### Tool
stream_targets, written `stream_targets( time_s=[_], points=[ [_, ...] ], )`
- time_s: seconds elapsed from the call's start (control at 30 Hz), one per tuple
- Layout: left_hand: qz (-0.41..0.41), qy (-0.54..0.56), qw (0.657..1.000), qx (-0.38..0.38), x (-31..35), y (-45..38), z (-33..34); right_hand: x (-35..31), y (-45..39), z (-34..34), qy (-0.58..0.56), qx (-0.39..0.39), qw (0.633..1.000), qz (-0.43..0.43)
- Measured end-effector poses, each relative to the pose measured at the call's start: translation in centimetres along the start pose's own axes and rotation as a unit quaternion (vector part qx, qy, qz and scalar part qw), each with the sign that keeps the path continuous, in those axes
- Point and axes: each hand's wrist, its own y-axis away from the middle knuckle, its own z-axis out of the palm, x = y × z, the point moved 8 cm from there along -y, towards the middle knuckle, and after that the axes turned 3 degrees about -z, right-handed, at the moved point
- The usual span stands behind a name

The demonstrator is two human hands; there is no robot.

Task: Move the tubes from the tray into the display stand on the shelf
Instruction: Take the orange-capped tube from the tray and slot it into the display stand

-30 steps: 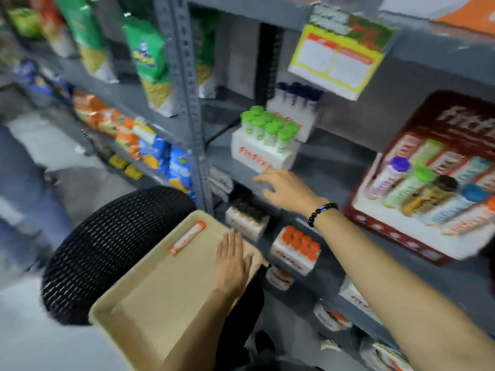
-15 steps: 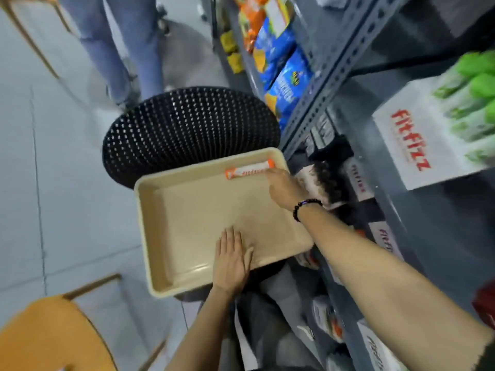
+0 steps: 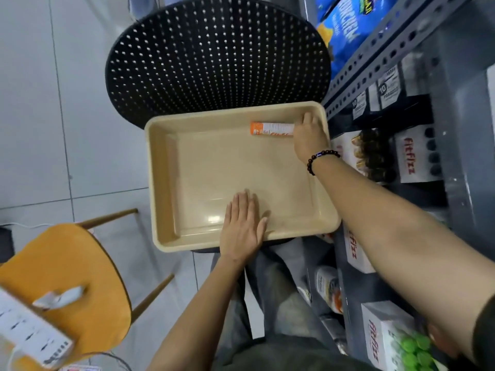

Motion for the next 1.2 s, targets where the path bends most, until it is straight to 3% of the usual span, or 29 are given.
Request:
stream_targets(
  time_s=[0.4, 0.47, 0.57, 0.7, 0.97, 1.2],
  points=[
    [0.004, 0.013, 1.0, 0.005, 0.1, 0.1, -0.1, 0.5, 0.5, 0.8, 0.015, 0.003, 1.0, -0.017],
    [0.006, 0.018, 1.0, 0.0, 0.1, 0.0, -0.2, 0.8, 0.9, 0.6, -0.029, -0.005, 0.999, -0.017],
    [0.008, 0.019, 1.0, -0.01, 0.2, 0.0, -0.2, 1.5, 2.2, -0.7, -0.188, -0.003, 0.982, 0.007],
    [0.032, 0.033, 0.999, -0.024, 0.4, 0.2, -0.1, 1.7, 5.7, -5.7, -0.324, 0.073, 0.943, 0.024],
    [0.175, 0.0, 0.985, -0.013, 4.8, 2.4, -3.8, 5.7, 18.9, -14.6, -0.332, 0.16, 0.926, 0.085],
    [0.394, -0.012, 0.919, -0.007, 16.4, 9.4, -6.6, 10.0, 37.9, -21.8, -0.287, 0.201, 0.915, 0.2]
  ],
)
